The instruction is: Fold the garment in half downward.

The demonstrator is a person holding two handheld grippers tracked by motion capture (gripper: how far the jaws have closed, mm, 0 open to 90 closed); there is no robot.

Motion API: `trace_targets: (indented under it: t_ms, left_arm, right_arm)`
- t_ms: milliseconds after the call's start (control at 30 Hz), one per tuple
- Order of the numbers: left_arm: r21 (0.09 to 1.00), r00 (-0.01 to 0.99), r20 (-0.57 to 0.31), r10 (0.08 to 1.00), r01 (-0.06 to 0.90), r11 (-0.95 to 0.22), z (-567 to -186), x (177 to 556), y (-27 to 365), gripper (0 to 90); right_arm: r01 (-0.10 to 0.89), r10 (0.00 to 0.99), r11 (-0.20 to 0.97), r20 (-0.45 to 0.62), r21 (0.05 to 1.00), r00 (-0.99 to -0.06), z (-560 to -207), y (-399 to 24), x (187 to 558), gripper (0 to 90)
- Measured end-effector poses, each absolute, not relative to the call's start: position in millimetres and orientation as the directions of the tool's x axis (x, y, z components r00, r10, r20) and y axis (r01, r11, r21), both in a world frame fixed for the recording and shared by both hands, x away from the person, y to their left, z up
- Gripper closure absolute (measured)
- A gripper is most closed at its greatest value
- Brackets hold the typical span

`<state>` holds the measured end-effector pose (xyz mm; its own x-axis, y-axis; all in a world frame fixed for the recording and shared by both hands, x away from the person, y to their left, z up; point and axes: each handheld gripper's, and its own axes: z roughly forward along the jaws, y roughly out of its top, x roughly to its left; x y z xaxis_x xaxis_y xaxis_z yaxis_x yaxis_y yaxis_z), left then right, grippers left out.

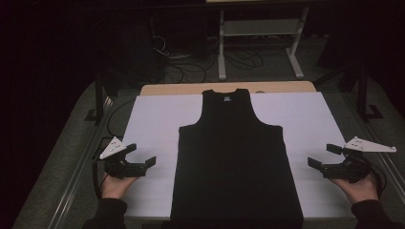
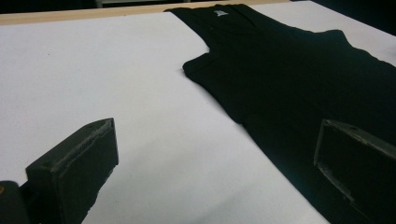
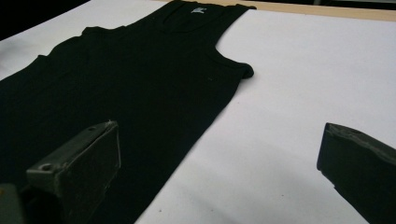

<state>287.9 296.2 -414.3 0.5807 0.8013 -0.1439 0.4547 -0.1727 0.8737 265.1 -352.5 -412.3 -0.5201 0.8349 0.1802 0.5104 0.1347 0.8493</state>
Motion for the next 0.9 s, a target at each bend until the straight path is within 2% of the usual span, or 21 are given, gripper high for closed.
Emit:
trace_targets:
  t_ms: [900]
  left_arm:
    - [0.861,0.619,-0.095,0.78,0.444,-0.247,-412,306,289,0.0]
  right_arm:
    - [0.495,0.825,0.201,0.126,0.845,-0.551,-402,-345,281,0.0]
